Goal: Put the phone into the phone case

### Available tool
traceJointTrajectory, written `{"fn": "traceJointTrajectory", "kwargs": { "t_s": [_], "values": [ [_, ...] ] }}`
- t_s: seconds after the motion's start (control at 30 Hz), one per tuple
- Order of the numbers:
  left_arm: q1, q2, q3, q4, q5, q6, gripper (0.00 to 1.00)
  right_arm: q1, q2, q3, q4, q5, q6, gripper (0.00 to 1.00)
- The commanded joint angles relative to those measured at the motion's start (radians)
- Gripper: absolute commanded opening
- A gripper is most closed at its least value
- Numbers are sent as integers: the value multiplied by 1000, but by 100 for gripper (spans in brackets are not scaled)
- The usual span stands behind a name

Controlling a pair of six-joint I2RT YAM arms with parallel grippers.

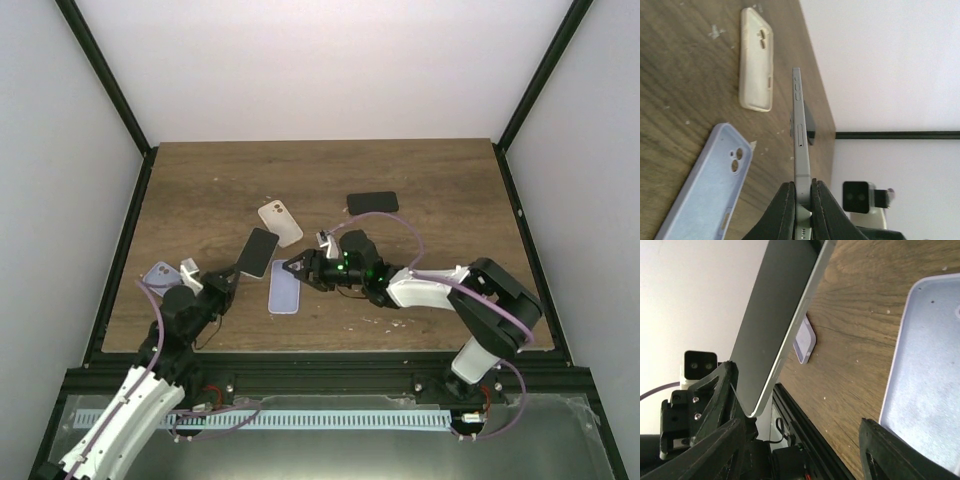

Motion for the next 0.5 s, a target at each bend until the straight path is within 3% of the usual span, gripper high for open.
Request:
{"fn": "traceJointTrajectory", "kwargs": {
  "t_s": [0.0,0.2,0.47],
  "values": [
    [-3,-46,-2,94,49,-31,0,-2,43,68,86,-28,0,61],
    [-3,-53,-40,201,146,-101,0,0,92,141,110,-77,-29,60],
    [-3,-47,-79,268,194,-152,0,-1,66,113,121,-3,8,39]
  ]
}}
